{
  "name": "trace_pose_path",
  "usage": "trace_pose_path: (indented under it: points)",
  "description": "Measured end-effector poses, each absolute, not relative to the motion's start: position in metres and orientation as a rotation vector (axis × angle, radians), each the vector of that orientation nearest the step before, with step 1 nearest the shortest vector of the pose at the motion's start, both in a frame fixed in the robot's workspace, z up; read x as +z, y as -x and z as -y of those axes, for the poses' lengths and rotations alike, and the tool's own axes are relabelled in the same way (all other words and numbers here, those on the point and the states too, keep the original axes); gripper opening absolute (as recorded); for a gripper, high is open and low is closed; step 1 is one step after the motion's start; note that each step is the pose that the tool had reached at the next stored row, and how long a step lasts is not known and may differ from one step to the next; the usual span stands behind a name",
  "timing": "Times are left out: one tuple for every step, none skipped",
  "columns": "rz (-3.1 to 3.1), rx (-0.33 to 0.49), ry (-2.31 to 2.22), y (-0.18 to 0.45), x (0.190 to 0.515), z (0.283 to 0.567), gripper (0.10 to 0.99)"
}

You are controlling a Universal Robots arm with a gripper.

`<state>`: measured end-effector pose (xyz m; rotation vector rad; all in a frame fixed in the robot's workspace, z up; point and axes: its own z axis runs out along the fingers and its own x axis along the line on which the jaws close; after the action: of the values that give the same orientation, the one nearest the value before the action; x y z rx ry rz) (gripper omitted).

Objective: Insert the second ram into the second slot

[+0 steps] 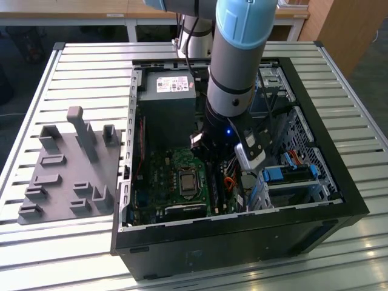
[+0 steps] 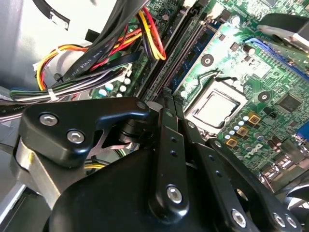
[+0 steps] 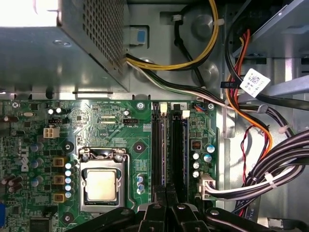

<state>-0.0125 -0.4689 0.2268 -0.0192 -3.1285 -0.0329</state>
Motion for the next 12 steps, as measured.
trace_pose_path:
  points:
    - [3.128,-0.033,0.019,0.0122,0.2267,0.4689,0.114]
    - [3.128,-0.033,0.019,0.0121,0.2264,0.4689,0.114]
    - [3.129,-0.033,0.020,0.0121,0.2260,0.4689,0.114]
    - [3.129,-0.033,0.020,0.0121,0.2257,0.4688,0.114]
    - [3.129,-0.033,0.020,0.0120,0.2255,0.4686,0.114]
    - [3.129,-0.033,0.019,0.0120,0.2254,0.4685,0.114]
    - [3.129,-0.033,0.019,0.0120,0.2253,0.4684,0.114]
    - [3.128,-0.033,0.019,0.0120,0.2252,0.4683,0.114]
    - [3.128,-0.032,0.019,0.0120,0.2250,0.4683,0.114]
    - [3.128,-0.033,0.019,0.0120,0.2247,0.4683,0.114]
    - [3.128,-0.032,0.019,0.0120,0.2245,0.4683,0.114]
    - [3.128,-0.032,0.019,0.0120,0.2245,0.4683,0.114]
